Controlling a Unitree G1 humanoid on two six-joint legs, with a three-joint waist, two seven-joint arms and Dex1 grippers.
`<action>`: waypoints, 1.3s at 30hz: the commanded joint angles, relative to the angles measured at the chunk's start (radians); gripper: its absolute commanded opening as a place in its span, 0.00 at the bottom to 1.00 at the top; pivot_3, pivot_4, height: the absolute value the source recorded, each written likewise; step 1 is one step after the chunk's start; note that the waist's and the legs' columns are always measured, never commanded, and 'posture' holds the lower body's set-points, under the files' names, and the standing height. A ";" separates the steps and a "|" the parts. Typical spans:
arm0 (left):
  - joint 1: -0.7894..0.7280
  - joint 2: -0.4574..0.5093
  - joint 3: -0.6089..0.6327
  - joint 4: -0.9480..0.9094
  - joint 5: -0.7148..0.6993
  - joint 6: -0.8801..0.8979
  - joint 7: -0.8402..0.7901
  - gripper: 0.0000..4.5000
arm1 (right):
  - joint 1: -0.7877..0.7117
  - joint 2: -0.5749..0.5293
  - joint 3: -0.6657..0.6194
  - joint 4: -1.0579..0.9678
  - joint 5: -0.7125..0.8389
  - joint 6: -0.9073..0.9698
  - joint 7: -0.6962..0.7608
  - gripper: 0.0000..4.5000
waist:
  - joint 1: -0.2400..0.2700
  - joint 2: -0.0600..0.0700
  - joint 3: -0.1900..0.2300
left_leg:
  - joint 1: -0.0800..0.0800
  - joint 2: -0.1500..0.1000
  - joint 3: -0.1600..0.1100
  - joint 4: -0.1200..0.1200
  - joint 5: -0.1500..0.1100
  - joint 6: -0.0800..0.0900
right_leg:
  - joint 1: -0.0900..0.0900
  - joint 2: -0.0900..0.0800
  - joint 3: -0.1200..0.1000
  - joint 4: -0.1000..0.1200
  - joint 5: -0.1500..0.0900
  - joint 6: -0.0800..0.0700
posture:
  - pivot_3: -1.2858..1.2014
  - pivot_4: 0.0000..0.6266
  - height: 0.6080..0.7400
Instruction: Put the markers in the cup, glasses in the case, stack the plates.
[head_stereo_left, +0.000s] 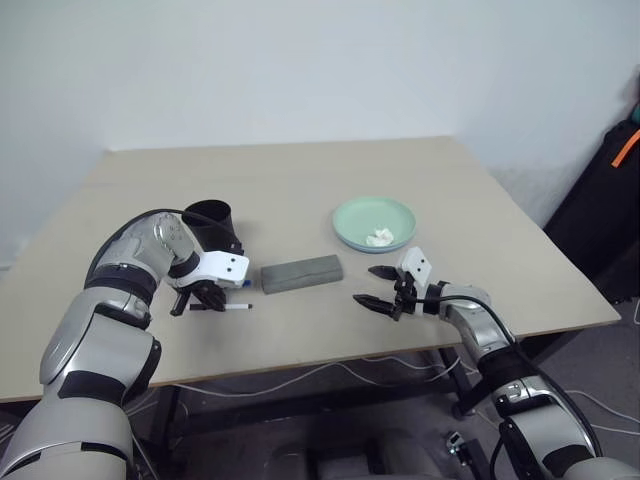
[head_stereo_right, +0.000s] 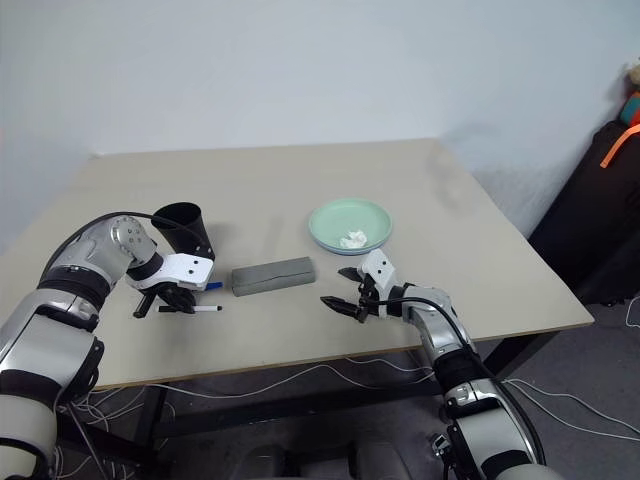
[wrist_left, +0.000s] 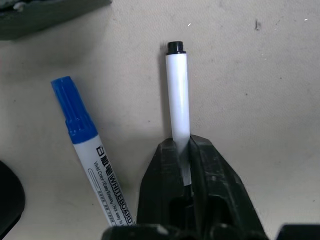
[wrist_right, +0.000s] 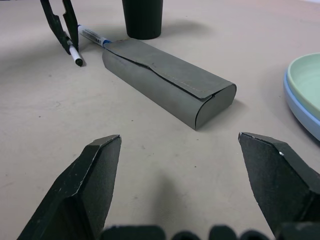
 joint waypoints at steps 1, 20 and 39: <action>0.000 0.017 0.025 0.000 -0.010 -0.007 0.008 0.01 | -0.027 -0.001 -0.019 -0.019 0.008 -0.015 0.005 0.91 | 0.000 0.000 0.000 | 0.000 0.000 0.000 0.000 0.000 0.000 | 0.000 0.000 0.000 0.000 0.000 0.000 | 0.52 0.00 1.00; 0.129 -0.127 0.639 -0.570 -0.544 0.372 0.512 0.01 | -0.009 -0.026 -0.002 -0.060 0.004 0.024 0.048 0.91 | -0.001 -0.002 0.001 | 0.000 0.001 0.000 0.001 0.000 0.001 | 0.000 0.001 -0.001 0.000 0.001 0.002 | 0.52 0.00 1.00; 0.331 -0.228 0.707 -0.604 -0.453 0.227 1.177 0.01 | -0.031 -0.027 0.002 -0.052 -0.007 0.028 0.066 0.91 | 0.002 -0.002 0.001 | -0.001 0.000 0.000 0.000 -0.001 0.000 | 0.001 -0.001 -0.002 -0.001 0.003 0.004 | 0.52 0.00 1.00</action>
